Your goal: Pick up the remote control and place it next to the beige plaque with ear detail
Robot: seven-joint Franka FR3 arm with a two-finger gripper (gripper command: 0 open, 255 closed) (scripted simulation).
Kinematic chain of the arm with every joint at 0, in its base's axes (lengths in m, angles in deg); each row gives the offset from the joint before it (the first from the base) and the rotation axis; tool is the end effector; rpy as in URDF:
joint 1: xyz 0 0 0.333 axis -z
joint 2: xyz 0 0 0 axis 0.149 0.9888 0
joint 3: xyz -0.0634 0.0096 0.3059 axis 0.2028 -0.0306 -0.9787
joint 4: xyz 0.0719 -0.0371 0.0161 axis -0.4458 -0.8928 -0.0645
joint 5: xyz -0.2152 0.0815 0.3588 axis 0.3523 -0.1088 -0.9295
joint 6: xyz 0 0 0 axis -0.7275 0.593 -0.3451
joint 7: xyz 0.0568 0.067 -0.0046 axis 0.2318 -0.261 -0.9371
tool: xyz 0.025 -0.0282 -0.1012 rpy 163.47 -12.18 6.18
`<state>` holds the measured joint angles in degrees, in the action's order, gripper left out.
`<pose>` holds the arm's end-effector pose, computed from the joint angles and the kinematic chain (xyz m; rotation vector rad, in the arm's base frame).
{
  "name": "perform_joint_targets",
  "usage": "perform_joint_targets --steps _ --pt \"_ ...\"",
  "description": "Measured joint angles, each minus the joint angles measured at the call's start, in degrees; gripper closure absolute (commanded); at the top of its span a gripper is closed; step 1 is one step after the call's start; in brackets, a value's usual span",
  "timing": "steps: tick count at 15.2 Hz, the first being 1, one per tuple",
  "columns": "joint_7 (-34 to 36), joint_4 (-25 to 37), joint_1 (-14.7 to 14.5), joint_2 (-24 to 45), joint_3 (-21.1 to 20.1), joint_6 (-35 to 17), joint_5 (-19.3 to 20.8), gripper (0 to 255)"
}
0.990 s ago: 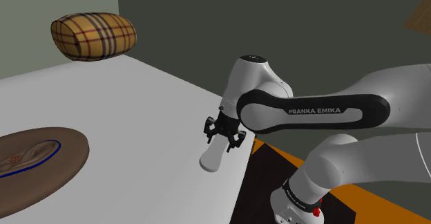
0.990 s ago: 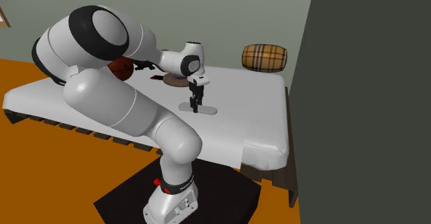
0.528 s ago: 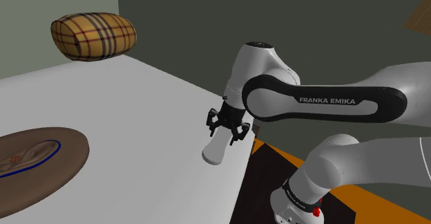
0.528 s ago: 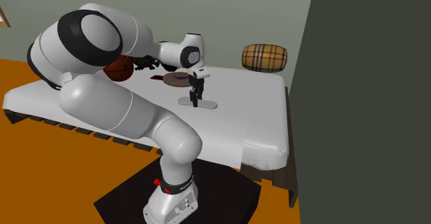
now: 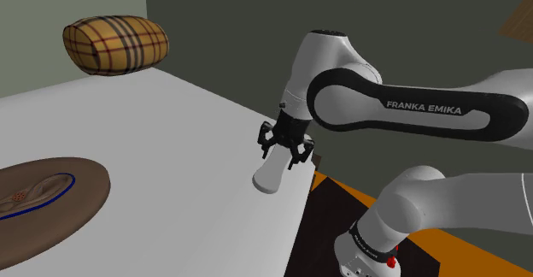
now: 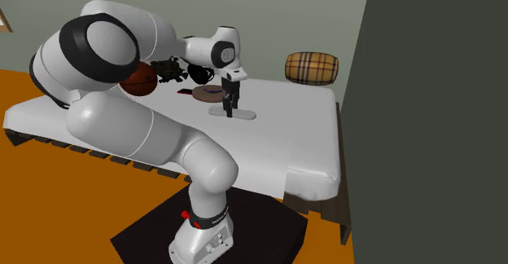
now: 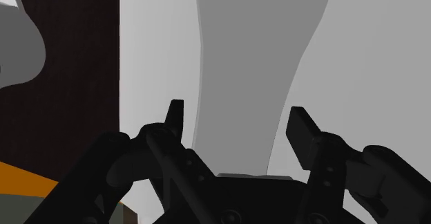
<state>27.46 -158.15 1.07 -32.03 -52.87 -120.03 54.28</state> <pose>0.3417 0.1865 0.4405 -2.6364 1.6731 -0.0036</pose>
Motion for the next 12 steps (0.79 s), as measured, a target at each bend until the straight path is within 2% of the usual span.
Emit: perform_joint_targets --steps 4,8,12 --pt "0.8 2.6 0.2 0.1 0.2 2.3 0.6 255" --pt "5.5 8.1 1.9 6.3 -5.4 0.2 0.4 255" --pt "11.1 15.4 5.1 14.0 -12.1 -1.6 2.1 255"
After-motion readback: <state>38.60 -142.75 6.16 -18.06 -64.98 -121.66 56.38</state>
